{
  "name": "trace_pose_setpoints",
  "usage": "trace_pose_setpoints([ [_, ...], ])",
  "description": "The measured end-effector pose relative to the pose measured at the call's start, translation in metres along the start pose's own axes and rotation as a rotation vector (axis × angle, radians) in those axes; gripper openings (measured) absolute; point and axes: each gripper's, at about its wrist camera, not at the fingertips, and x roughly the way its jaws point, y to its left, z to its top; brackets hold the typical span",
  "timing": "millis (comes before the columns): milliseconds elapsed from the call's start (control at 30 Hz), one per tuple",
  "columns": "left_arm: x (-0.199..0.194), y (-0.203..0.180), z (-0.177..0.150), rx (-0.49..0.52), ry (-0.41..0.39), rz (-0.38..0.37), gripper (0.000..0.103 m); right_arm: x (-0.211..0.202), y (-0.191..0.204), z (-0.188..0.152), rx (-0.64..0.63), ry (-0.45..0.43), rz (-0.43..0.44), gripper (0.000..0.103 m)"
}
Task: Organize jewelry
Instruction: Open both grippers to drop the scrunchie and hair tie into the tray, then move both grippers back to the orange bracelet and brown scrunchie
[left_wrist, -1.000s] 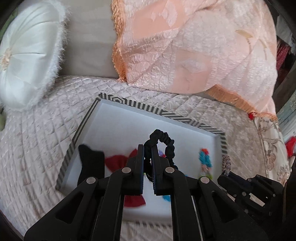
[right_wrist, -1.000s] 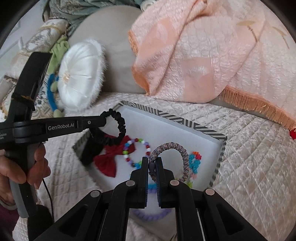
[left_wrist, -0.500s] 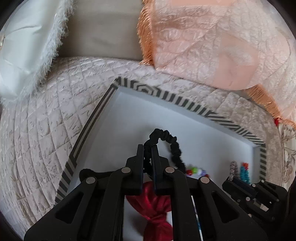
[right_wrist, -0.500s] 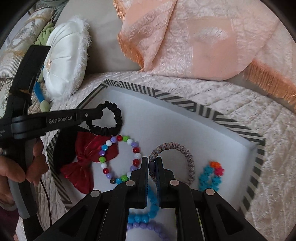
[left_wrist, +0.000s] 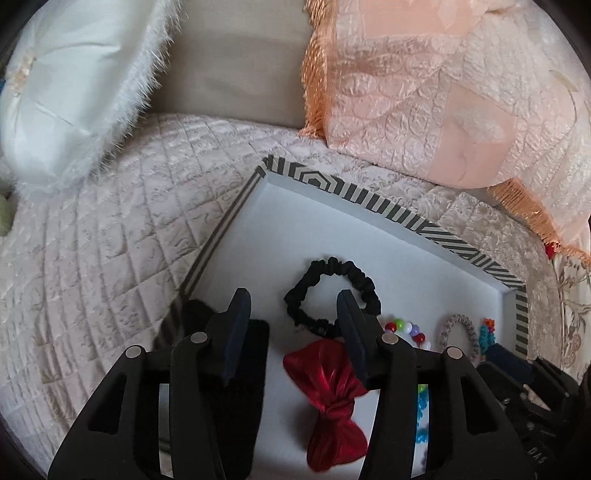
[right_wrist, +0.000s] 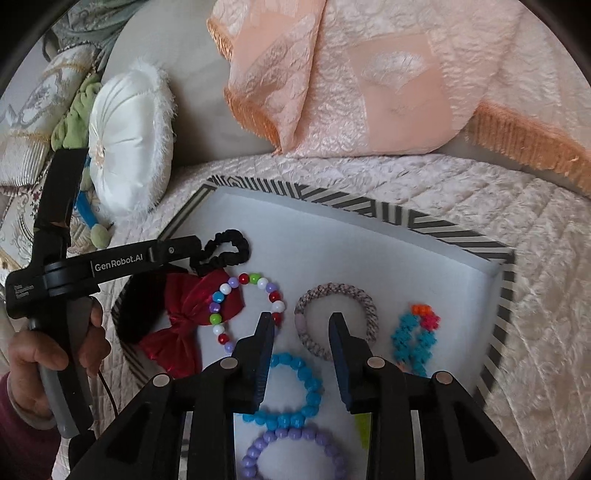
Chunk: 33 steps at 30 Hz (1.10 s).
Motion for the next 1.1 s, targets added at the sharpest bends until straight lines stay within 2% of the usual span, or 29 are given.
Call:
trace_pose_setpoints([
  [267, -0.044, -0.003, -0.027, 0.021, -0.081, 0.027, 0.048, -0.041, 0.007, -0.014, 0.012, -0.059, -0.056, 0.031],
  [467, -0.08, -0.003, -0.055, 0.046, -0.125, 0.029, 0.048, -0.071, 0.028, -0.032, 0.001, -0.091, -0.112, 0.032],
  [567, -0.095, -0.002, -0.07, 0.051, -0.138, 0.029, 0.048, -0.086, 0.042, -0.046, -0.012, -0.112, -0.153, 0.039],
  [833, -0.135, -0.001, -0.116, 0.067, -0.186, 0.034, 0.048, -0.114, 0.076, -0.092, -0.04, -0.142, -0.163, 0.041],
  [1100, -0.162, 0.0, -0.164, 0.083, -0.218, 0.058, 0.048, -0.133, 0.094, -0.129, -0.008, -0.159, -0.138, 0.042],
])
